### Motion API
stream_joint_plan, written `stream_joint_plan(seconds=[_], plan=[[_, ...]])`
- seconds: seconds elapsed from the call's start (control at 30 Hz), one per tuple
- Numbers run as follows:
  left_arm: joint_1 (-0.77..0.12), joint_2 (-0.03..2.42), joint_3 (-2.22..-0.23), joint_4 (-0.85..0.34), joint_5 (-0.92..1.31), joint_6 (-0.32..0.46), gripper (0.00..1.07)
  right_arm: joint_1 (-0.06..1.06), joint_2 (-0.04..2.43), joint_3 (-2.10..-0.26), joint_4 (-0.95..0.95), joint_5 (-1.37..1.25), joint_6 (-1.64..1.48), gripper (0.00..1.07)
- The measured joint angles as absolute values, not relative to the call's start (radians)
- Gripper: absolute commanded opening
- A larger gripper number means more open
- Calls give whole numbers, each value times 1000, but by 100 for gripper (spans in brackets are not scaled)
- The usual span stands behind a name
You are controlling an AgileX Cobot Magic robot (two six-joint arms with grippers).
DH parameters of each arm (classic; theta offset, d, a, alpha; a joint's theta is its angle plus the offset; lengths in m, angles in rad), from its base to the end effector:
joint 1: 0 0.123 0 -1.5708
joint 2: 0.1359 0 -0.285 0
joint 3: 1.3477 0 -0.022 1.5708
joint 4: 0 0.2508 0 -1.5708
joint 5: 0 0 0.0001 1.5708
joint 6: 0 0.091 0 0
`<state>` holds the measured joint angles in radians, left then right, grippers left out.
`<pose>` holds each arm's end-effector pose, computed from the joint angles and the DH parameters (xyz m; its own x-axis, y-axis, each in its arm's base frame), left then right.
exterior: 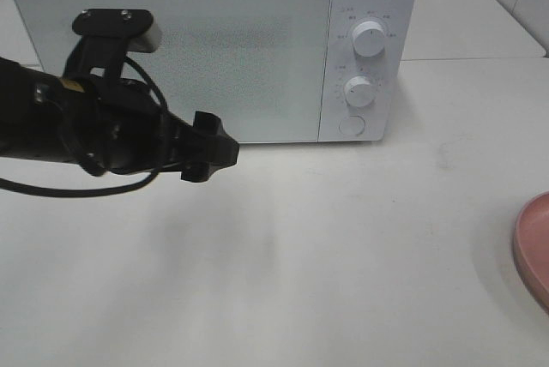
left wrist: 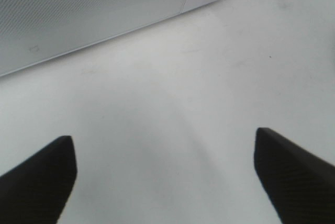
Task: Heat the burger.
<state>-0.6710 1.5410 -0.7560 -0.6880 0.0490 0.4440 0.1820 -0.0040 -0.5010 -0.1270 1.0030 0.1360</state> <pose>0.2362 -0.1912 0.2010 -0.6642 0.2197 -0.7145 0.4940 0.8464 -0.1989 -0.0018 -0.0102 0.2828 -0.3942 -0.0044 -0.9190 -0.0571 0.9982 0.0197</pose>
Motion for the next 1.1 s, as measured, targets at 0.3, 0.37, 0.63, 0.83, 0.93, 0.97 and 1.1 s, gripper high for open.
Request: stream_joint_plan(seconds=[0.3, 0.37, 0.63, 0.83, 0.93, 0.97, 1.1], plan=[[-445, 1414, -756, -554, 385, 444, 100, 182, -4, -501, -127, 1003, 136, 76], [-363, 1364, -756, -501, 484, 444, 100, 182, -4, -501, -127, 1003, 136, 76], [-188, 1215, -756, -402, 728, 441, 100, 182, -4, -501, -127, 1003, 136, 76], [-91, 1073, -756, -360, 925, 391, 100, 182, -4, -501, -127, 1003, 136, 76], [-84, 1055, -756, -358, 949, 381, 100, 182, -4, -501, -127, 1003, 136, 76], [-78, 1007, -756, -350, 990, 364, 100, 182, -4, -501, -127, 1003, 136, 76], [-76, 909, -743, -331, 1041, 338, 100, 182, -4, -501, -127, 1003, 136, 76]])
